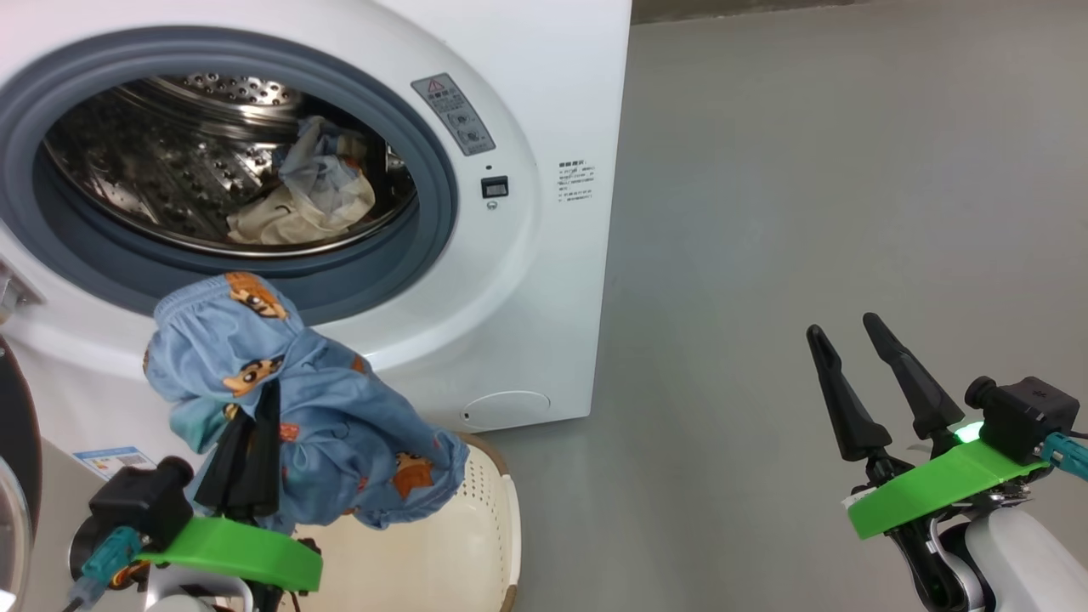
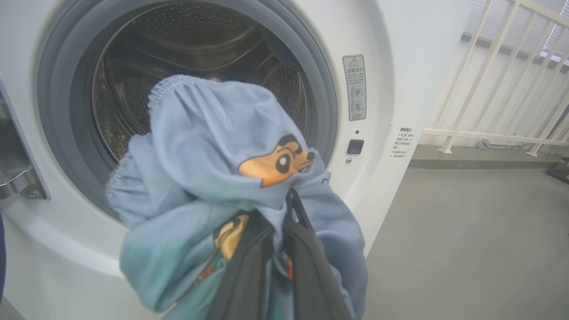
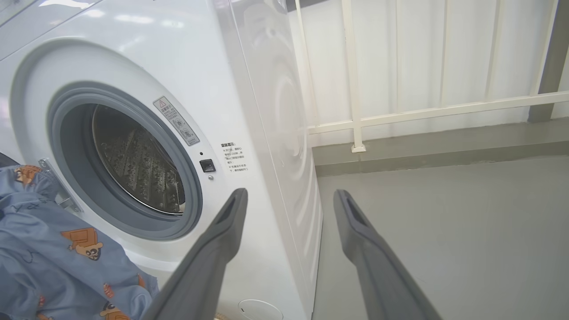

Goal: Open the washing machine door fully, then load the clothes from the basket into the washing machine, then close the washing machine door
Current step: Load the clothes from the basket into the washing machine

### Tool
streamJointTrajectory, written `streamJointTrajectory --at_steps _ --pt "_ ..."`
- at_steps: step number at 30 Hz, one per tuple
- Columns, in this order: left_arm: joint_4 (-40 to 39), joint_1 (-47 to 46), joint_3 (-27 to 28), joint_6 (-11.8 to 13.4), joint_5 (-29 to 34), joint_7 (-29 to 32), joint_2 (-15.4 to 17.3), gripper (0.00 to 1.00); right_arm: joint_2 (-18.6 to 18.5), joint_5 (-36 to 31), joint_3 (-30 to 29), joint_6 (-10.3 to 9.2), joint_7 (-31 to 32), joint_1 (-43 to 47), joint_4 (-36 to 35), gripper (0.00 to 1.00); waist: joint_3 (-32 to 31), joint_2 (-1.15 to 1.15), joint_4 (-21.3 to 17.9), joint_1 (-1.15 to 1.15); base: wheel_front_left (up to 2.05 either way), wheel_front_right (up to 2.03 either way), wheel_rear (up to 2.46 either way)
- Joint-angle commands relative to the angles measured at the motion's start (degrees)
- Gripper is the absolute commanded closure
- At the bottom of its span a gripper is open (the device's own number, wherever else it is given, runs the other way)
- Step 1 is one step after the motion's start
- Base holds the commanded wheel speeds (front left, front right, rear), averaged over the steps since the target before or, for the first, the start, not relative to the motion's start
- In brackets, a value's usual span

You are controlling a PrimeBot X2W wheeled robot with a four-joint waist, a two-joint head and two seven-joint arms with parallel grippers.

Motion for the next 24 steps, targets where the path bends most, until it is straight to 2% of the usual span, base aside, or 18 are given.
streamJointTrajectory --at_steps 1,16,17,24 --pt "-1.04 -2.45 2.48 0.04 -0.05 -0.22 1.27 1.00 -1.06 0.38 0.98 0.26 -0.46 -0.25 -1.32 0.00 0.47 0.00 -0.07 0.00 0.00 0.00 0.00" --pt "13.88 -18.52 3.07 -4.31 -1.37 1.05 0.79 1.00 -1.92 0.18 1.58 0.26 -0.46 -3.00 -2.46 0.00 8.36 0.00 -2.48 0.00 0.00 0.00 0.00" --pt "16.83 -21.46 3.61 -5.18 -1.84 0.93 0.71 1.00 -1.94 0.10 1.30 0.26 -0.46 -3.55 -2.74 0.00 10.36 0.00 -3.26 0.00 0.00 0.00 0.00" --pt "25.33 -30.53 4.91 -7.00 -1.87 0.29 0.97 1.00 -1.67 -0.28 1.12 0.26 -0.46 -6.10 -4.08 0.00 16.56 0.00 -5.77 0.00 0.00 0.00 0.00"
